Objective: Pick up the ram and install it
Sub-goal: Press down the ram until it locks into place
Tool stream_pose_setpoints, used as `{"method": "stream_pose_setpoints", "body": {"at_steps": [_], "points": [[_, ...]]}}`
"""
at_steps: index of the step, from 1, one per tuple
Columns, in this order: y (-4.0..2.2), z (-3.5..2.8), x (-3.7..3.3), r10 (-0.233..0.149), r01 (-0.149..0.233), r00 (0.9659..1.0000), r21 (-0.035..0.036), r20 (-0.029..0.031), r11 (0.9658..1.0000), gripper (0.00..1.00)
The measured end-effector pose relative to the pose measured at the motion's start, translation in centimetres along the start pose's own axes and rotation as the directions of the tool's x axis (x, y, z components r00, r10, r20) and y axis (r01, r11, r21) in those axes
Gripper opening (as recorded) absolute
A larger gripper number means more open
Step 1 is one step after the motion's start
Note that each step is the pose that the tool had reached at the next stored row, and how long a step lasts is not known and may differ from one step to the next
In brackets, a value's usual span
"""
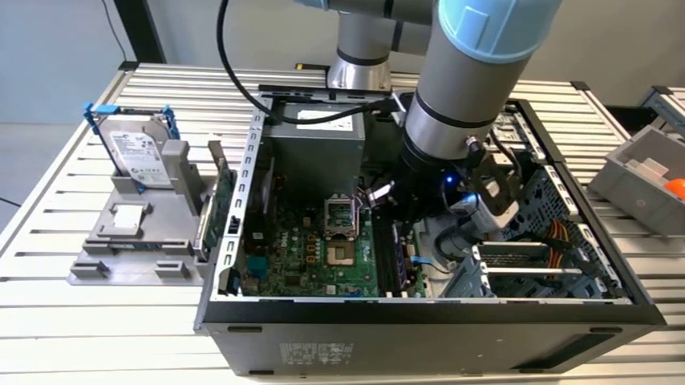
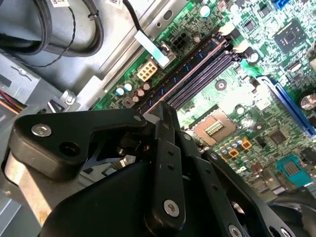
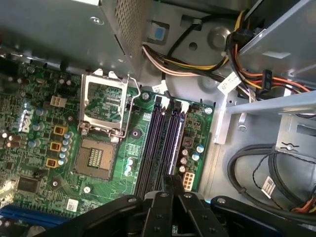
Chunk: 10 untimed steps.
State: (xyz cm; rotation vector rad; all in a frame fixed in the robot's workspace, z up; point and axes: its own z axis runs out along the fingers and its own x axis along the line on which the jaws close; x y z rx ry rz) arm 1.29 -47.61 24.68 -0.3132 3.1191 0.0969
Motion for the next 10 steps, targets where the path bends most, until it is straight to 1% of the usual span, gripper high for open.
{"method": "stream_pose_setpoints", "body": {"at_steps": [5, 7, 10], "points": [[0.0, 0.01, -0.01, -0.035, 0.035, 0.9994, 0.0001, 0.0019, 0.9994, 0.0], [0.0, 0.0, 0.0, -0.06, 0.06, 0.9982, -0.0001, 0.0006, 0.9982, 0.0], [0.0, -0.01, -0.01, -0.097, 0.097, 0.9953, -0.0005, -0.0017, 0.9953, 0.0]]}}
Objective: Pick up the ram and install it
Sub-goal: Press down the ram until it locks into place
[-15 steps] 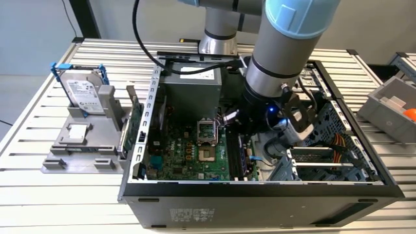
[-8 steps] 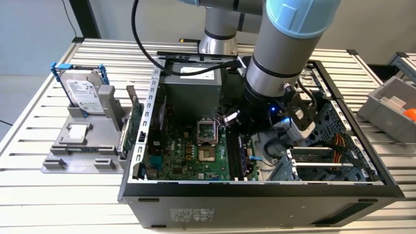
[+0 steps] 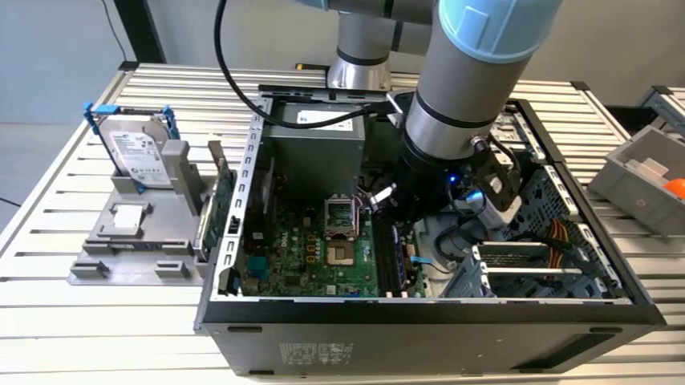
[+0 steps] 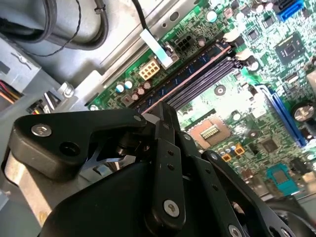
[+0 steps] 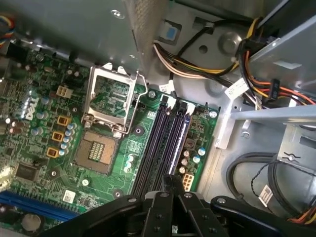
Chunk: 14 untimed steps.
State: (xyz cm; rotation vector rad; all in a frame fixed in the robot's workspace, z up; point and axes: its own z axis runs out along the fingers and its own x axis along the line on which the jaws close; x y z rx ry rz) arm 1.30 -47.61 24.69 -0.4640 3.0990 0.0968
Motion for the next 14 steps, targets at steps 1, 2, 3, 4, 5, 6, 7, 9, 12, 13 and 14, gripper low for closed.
{"method": "stream_pose_setpoints", "body": {"at_steps": [1, 2, 3, 4, 5, 6, 7, 9, 12, 13, 14], "points": [[0.0, 0.0, 0.0, -0.01, 0.01, 0.9999, -0.0001, -0.0007, 0.9999, 0.0], [0.0, 0.0, -0.01, -0.019, 0.019, 0.9998, -0.0003, -0.0011, 0.9998, 0.0], [0.0, 0.0, -0.01, -0.028, 0.028, 0.9996, -0.0005, -0.0017, 0.9996, 0.0], [0.0, 0.0, -0.01, -0.039, 0.039, 0.9992, -0.0007, -0.0023, 0.9992, 0.0], [0.0, 0.01, -0.01, -0.052, 0.052, 0.9986, -0.0011, -0.0031, 0.9986, 0.0], [0.0, 0.01, -0.01, -0.068, 0.068, 0.9977, -0.0013, -0.0041, 0.9977, 0.0], [0.0, 0.0, -0.01, -0.086, 0.086, 0.9963, -0.0017, -0.0051, 0.9963, 0.0], [0.0, 0.01, -0.01, -0.121, 0.121, 0.9926, -0.0025, -0.0071, 0.9926, 0.0], [0.0, 0.01, -0.01, -0.171, 0.171, 0.9852, -0.0037, -0.01, 0.9853, 0.0], [0.0, 0.0, -0.01, -0.185, 0.185, 0.9826, -0.0041, -0.0109, 0.9826, 0.0], [0.0, 0.0, -0.01, -0.199, 0.199, 0.9799, -0.0044, -0.0117, 0.98, 0.0]]}}
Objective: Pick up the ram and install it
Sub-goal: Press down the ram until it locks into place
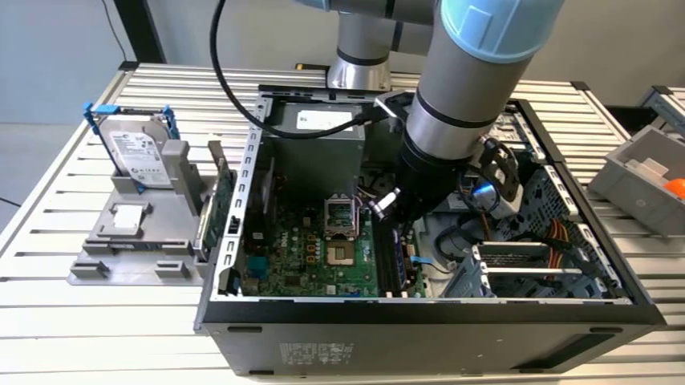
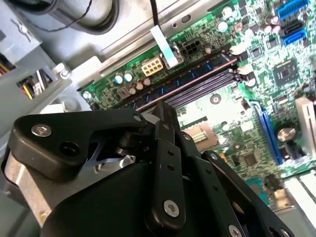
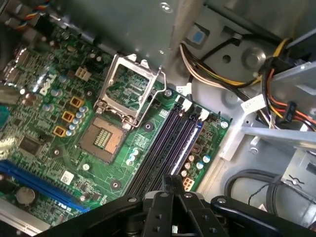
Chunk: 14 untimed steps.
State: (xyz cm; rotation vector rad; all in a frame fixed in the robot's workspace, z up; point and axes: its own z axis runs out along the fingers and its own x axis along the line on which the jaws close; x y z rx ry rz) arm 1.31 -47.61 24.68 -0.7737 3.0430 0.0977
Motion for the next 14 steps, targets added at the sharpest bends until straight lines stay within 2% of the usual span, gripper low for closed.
{"method": "stream_pose_setpoints", "body": {"at_steps": [3, 11, 14], "points": [[0.0, 0.0, 0.0, -0.033, 0.033, 0.9995, -0.0006, -0.0019, 0.9995, 0.0], [0.0, 0.0, 0.0, -0.041, 0.041, 0.9992, -0.0007, -0.0024, 0.9992, 0.0], [-0.01, 0.0, -0.03, -0.058, 0.058, 0.9983, -0.0011, -0.0035, 0.9983, 0.0]]}}
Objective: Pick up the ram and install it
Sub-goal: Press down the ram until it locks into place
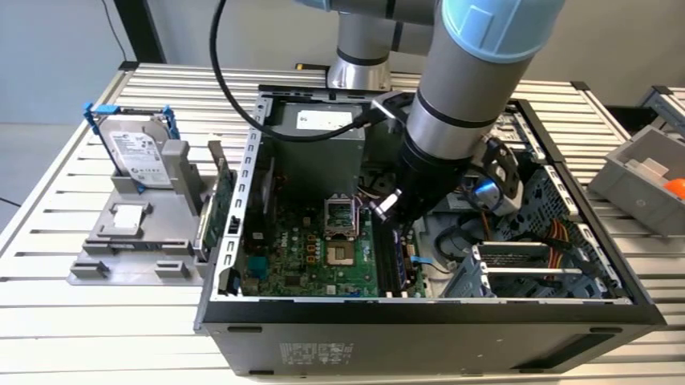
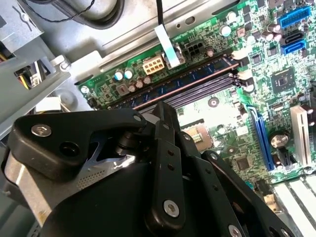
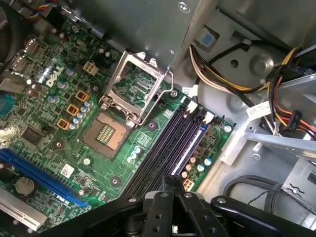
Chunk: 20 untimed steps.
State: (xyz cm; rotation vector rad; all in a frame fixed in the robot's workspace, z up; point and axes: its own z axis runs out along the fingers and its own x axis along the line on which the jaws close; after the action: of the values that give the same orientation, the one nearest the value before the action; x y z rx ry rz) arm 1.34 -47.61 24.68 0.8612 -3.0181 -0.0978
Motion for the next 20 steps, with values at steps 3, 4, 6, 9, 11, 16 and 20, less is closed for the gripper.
{"method": "stream_pose_setpoints", "body": {"at_steps": [3, 4, 6, 9, 11, 16, 20], "points": [[-0.05, -0.01, -0.08, -0.029, 0.029, 0.9996, -0.0004, -0.0018, 0.9996, 0.0], [-0.07, -0.01, -0.11, -0.039, 0.039, 0.9992, -0.0005, -0.0024, 0.9992, 0.0], [-0.11, -0.01, -0.18, -0.058, 0.058, 0.9983, -0.0009, -0.0035, 0.9983, 0.0], [-0.17, -0.01, -0.27, -0.087, 0.087, 0.9962, -0.0015, -0.0052, 0.9962, 0.0], [-0.21, -0.01, -0.34, -0.103, 0.103, 0.9947, -0.0019, -0.0061, 0.9947, 0.0], [-0.26, -0.01, -0.42, -0.128, 0.128, 0.9918, -0.0027, -0.0074, 0.9918, 0.0], [-0.36, -0.03, -0.58, -0.169, 0.17, 0.9855, -0.0259, 0.0094, 0.9852, 0.0]]}}
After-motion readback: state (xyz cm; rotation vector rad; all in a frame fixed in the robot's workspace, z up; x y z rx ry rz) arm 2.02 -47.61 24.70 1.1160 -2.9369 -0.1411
